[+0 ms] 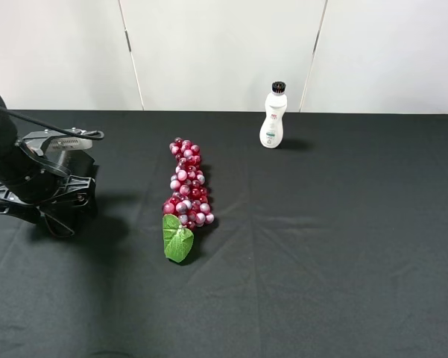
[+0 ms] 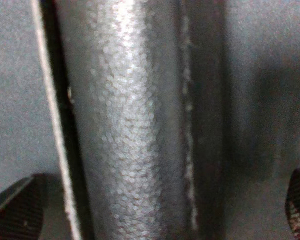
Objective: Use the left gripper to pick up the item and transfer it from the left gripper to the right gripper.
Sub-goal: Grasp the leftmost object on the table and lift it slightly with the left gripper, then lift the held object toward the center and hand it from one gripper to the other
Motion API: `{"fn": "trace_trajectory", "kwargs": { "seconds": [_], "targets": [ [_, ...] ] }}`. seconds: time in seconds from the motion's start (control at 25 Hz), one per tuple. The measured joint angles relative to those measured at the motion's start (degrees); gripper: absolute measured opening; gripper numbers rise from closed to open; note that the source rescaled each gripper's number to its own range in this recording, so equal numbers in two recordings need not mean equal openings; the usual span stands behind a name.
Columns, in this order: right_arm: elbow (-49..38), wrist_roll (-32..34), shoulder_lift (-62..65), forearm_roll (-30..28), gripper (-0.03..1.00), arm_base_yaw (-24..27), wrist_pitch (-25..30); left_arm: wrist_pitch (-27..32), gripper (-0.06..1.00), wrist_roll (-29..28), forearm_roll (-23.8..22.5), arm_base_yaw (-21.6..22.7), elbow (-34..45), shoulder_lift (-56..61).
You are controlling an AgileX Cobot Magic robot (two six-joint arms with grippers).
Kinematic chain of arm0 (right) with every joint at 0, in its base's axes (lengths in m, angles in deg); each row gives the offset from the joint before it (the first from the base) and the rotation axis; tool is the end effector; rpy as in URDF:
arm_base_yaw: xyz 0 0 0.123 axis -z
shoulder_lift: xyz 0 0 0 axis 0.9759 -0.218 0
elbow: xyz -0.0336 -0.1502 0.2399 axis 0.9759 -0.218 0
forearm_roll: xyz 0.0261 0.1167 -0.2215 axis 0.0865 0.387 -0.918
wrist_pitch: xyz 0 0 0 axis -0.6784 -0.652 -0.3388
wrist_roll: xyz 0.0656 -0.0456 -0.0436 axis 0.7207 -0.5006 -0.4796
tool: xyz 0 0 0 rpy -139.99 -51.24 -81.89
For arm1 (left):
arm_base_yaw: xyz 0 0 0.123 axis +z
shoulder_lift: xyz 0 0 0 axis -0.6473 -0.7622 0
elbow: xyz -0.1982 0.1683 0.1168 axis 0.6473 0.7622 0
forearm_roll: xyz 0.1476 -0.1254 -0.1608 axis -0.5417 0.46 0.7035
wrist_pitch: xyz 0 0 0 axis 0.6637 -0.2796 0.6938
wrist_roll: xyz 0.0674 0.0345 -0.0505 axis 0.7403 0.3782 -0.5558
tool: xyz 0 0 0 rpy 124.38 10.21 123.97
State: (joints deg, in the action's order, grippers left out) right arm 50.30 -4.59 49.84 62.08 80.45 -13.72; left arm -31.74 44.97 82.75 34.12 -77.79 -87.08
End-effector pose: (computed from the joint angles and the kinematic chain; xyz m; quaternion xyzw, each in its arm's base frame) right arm -0.0028 0.0048 0.2787 0.0219 0.8417 0.0154 0.5392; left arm 0.2915 -0.0347 0.1112 0.0066 0.9901 -0.0299 0.1368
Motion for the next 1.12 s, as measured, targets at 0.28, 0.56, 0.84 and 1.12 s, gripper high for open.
{"fn": "trace_trajectory", "kwargs": {
  "seconds": [0.28, 0.56, 0.84, 1.12],
  "targets": [
    [0.0, 0.0, 0.0, 0.0, 1.0, 0.0, 0.0, -0.3, 0.4, 0.0, 0.0, 0.0, 0.0, 0.0],
    [0.0, 0.0, 0.0, 0.0, 1.0, 0.0, 0.0, -0.5, 0.02, 0.0, -0.2, 0.0, -0.1, 0.1],
    [0.0, 0.0, 0.0, 0.0, 1.0, 0.0, 0.0, -1.1, 0.02, 0.0, -0.2, 0.0, -0.1, 0.1],
    [0.0, 0.0, 0.0, 0.0, 1.0, 0.0, 0.0, 0.4, 0.02, 0.0, -0.2, 0.0, -0.1, 1.6]
  ]
}}
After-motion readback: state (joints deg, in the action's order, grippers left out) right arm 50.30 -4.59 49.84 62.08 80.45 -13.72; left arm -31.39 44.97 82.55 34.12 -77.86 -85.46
